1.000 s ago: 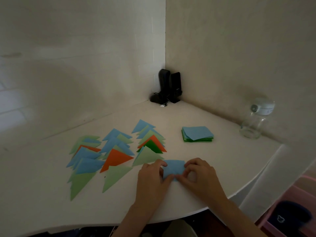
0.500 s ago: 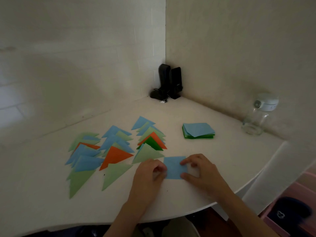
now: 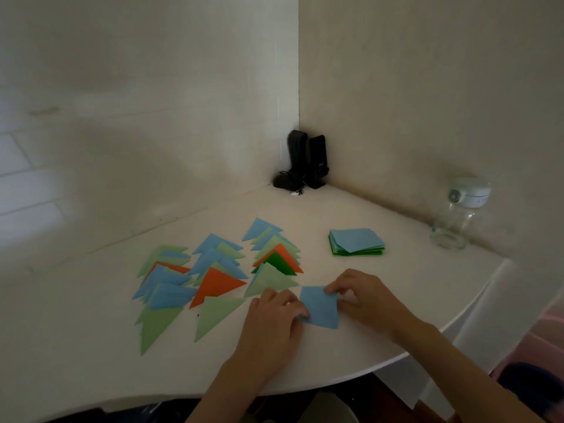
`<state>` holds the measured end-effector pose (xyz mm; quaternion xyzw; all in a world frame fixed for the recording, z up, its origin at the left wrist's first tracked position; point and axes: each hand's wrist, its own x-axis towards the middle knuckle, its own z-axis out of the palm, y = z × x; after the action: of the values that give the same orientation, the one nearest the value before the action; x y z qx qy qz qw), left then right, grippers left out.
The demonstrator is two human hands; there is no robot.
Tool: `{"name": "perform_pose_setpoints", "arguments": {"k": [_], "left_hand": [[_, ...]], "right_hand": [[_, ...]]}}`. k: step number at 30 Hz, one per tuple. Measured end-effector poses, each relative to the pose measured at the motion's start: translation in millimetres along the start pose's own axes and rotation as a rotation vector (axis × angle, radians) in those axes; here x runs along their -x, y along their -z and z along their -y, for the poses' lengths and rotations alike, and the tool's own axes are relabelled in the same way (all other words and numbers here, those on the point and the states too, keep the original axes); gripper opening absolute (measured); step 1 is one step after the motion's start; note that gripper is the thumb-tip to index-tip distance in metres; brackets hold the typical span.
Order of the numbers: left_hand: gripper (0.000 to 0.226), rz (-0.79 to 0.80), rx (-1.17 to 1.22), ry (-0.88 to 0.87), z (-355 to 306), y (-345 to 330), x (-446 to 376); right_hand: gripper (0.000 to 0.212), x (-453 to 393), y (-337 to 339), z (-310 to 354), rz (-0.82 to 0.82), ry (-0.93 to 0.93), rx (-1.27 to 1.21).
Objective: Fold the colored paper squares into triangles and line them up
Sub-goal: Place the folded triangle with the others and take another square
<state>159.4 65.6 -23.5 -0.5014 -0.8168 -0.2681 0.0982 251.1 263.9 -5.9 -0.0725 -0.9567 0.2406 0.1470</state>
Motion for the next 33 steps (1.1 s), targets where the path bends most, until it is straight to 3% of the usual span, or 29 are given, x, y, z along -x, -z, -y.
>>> {"name": "perform_pose_setpoints", "arguments": {"k": [3, 8, 14, 18, 24, 28, 33], "left_hand": [[0.026, -0.011, -0.142, 0.015, -3, 2, 3], [0.052, -0.046, -0.165, 0.056, -16, 0, 7], [0.013, -0.070, -0.151, 0.007, -18, -3, 13], [0.011, -0.080, -0.128, 0.033, -8, 1, 16], [0.004, -0.091, -0.066, 0.157, 11, 10, 21], [0.005, -0.096, -0.023, 0.290, 11, 10, 21], [0.020, -0.167, -0.062, 0.348, 4, -4, 17]], "right_hand": [[0.017, 5, 2, 7, 0.001, 0.002, 0.044], [0.009, 18, -2, 17, -0.021, -0.037, 0.116], [0.011, 23, -7, 36, -0.037, 0.028, 0.186], [0.013, 17, -10, 36, -0.044, 0.093, 0.167], [0.045, 16, -24, 21, -0.038, -0.005, 0.059], [0.029, 18, -31, 21, -0.045, -0.135, -0.029], [0.037, 16, -42, 29, -0.135, -0.204, 0.011]]}}
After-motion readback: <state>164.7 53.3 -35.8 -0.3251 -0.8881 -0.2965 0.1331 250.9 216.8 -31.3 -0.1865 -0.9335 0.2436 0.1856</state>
